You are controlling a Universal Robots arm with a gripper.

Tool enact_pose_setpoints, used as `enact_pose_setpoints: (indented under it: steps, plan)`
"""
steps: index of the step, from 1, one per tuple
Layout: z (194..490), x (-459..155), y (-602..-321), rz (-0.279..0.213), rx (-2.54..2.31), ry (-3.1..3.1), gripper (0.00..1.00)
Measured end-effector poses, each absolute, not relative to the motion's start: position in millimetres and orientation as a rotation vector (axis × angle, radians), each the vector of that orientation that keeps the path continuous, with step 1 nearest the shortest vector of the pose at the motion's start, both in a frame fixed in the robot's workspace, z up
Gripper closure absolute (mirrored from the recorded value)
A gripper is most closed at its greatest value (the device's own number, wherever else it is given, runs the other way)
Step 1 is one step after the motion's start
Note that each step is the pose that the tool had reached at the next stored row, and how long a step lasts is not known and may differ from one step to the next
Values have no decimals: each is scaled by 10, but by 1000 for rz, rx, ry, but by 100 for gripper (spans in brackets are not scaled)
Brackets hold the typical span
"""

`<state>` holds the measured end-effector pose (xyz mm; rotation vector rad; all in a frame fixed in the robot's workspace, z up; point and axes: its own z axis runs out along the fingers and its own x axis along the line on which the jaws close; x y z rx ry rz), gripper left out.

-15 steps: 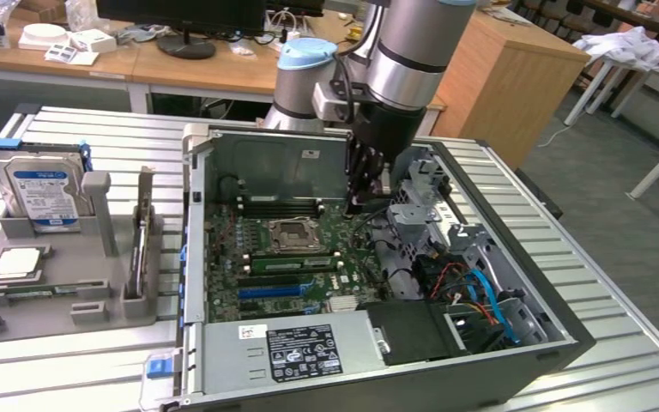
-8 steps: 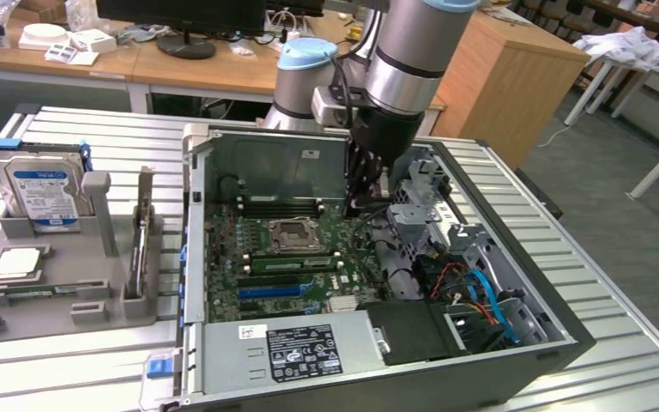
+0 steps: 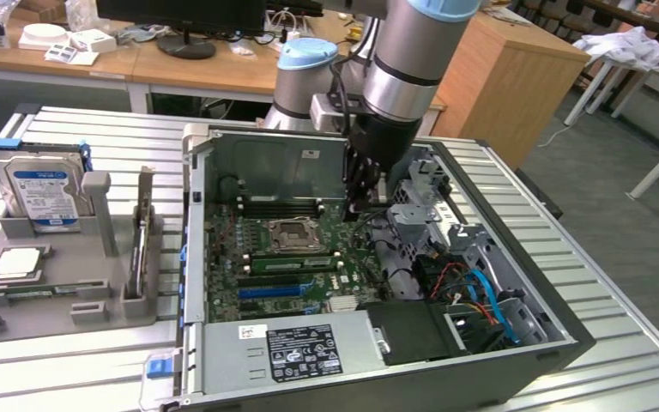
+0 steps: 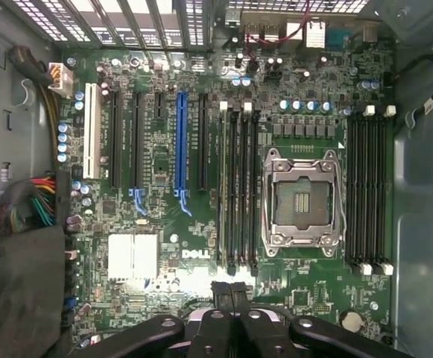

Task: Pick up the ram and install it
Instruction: 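Press down the ram until it locks into place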

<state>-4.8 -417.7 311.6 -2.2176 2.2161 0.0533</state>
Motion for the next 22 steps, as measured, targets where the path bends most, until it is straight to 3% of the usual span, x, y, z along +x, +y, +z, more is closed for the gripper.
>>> enact_pose_setpoints:
  steps: [22]
  plan:
    - [2967,-48,-4177,53,-2218,2216,89]
